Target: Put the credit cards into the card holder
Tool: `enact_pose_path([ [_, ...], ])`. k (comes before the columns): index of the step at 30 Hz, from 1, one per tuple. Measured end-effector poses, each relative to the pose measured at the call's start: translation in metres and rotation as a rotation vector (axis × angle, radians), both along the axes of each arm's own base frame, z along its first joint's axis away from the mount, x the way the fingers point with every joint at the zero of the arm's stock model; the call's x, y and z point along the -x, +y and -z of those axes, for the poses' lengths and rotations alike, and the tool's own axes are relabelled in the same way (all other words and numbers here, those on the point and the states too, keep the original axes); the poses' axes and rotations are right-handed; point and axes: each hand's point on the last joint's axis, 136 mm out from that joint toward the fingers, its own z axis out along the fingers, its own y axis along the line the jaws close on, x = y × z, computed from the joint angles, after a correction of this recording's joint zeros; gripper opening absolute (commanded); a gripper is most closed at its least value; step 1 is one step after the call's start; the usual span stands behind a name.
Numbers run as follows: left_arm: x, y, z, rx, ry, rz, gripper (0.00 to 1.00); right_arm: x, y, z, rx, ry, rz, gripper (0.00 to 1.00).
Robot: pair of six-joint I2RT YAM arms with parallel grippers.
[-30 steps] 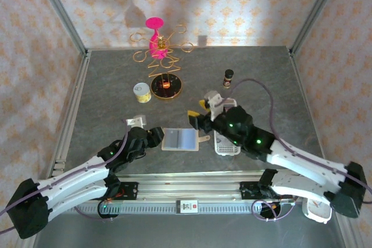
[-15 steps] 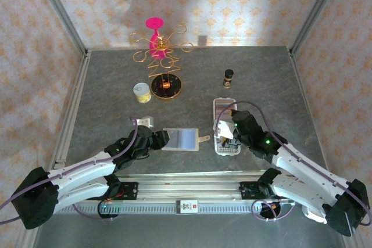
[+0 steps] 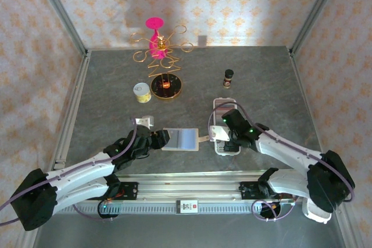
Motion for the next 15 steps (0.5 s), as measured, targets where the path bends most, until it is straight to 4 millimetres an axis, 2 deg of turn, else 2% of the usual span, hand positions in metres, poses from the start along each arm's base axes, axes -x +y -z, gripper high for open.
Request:
enact_pose_path([
  [4, 0.0, 0.0, -0.003, 0.005, -0.013, 0.003, 0.56, -0.001, -0.001, 0.012, 0.041, 0.032, -0.011, 1.0],
  [15, 0.003, 0.004, 0.002, -0.012, -0.017, 0.01, 0.57, -0.022, 0.006, 0.012, 0.056, -0.04, -0.023, 1.0],
])
